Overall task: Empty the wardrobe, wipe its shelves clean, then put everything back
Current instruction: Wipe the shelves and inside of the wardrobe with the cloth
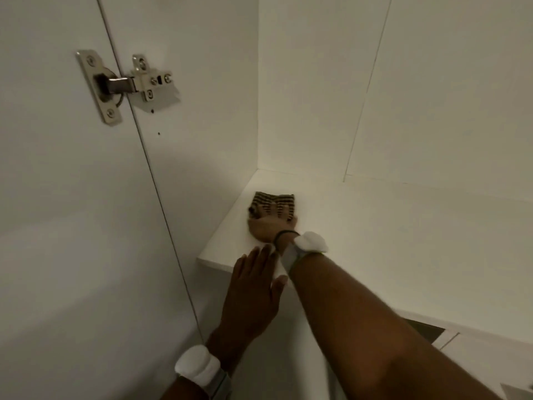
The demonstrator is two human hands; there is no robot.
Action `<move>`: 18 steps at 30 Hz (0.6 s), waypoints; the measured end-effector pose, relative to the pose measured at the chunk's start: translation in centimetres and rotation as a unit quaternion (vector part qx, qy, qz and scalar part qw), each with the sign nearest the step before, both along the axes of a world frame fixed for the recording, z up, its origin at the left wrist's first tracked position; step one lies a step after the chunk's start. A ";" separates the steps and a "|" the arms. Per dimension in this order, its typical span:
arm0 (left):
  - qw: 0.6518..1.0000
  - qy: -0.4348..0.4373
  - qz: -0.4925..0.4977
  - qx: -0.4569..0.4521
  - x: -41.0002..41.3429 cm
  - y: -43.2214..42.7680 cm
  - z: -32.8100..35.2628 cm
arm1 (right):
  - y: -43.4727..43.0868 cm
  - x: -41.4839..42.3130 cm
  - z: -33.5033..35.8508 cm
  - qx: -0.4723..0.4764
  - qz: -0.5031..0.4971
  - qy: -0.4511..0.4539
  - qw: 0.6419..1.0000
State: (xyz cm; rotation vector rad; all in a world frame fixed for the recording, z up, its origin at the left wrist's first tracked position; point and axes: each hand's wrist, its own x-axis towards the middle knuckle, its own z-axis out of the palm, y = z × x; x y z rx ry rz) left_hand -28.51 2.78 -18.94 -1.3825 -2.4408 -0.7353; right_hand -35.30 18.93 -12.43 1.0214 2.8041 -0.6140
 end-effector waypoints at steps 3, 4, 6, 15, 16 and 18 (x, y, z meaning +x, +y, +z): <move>0.993 -0.027 0.017 0.111 0.7 -1.0 0.2 | -4.5 -3.8 -0.2 0.016 0.055 -0.009 0.998; 0.992 -0.053 0.012 0.116 0.9 -1.2 0.1 | -4.9 -4.3 -0.4 0.027 0.059 -0.012 0.998; 0.995 -0.045 0.000 0.086 0.3 -0.9 -0.6 | -4.3 -3.7 -0.4 0.037 0.073 -0.012 0.997; 0.997 0.054 0.019 0.043 -0.9 0.7 -2.3 | 8.7 13.4 -2.2 0.100 -0.120 0.046 0.987; 0.998 0.046 0.020 0.044 -0.9 0.8 -2.3 | 10.2 15.9 -2.4 0.110 -0.150 0.043 0.982; 0.998 0.043 0.020 0.046 -0.8 0.8 -2.3 | 12.5 19.8 -2.6 0.118 -0.204 0.036 0.971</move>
